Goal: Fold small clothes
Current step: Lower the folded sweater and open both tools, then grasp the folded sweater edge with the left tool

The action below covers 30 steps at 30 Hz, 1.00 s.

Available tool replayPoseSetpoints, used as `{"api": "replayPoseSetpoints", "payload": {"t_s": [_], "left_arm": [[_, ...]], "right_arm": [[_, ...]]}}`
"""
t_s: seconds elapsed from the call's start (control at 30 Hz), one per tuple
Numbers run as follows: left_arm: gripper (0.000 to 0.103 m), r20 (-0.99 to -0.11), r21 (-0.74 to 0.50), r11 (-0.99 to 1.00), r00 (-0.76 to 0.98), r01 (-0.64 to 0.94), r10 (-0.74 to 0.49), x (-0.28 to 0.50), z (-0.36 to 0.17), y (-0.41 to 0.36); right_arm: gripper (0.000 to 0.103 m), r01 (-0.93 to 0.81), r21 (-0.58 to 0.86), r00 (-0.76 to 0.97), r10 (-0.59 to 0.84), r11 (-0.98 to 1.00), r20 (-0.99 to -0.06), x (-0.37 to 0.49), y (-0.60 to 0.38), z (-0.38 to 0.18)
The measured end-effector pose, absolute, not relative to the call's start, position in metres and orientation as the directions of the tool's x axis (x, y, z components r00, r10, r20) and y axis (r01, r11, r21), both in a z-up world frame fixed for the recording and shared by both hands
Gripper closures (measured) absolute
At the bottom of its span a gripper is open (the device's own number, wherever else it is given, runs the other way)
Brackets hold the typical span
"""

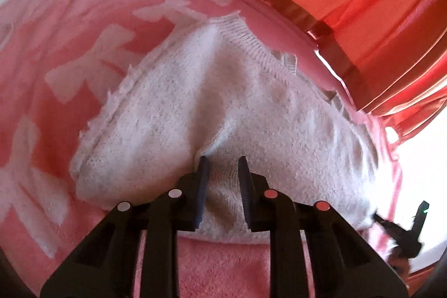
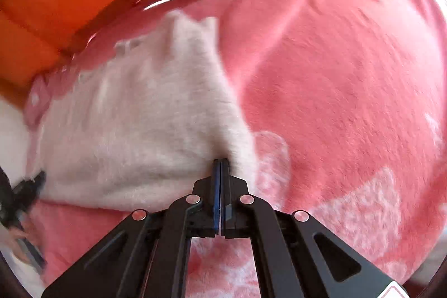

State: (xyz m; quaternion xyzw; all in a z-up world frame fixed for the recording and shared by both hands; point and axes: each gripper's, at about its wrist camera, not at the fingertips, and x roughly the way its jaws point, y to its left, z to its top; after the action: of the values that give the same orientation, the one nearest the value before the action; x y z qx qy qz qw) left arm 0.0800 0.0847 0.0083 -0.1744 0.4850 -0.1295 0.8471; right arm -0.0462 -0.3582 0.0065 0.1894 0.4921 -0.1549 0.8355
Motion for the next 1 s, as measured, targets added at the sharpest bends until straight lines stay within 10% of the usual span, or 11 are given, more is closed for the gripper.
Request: {"api": "replayPoseSetpoints", "payload": {"t_s": [0.23,0.63,1.0], "left_arm": [[0.052,-0.766,-0.184,0.977,0.607,0.108,-0.211,0.095,0.035,0.030],[0.049,-0.766,-0.058,0.996,0.636,0.073,-0.092,0.092,0.006,0.036],[0.037,-0.693,-0.260,0.948,0.719,-0.184,-0.051,0.050,0.035,0.100]], "right_arm": [[0.103,0.314,0.100,0.576,-0.106,0.944,-0.811,0.014,-0.311,0.037],[0.098,0.280,0.153,0.518,-0.015,0.948,-0.855,0.047,-0.258,-0.002],[0.093,0.067,0.279,0.645,0.172,0.958,-0.745,0.059,-0.174,0.025]]}}
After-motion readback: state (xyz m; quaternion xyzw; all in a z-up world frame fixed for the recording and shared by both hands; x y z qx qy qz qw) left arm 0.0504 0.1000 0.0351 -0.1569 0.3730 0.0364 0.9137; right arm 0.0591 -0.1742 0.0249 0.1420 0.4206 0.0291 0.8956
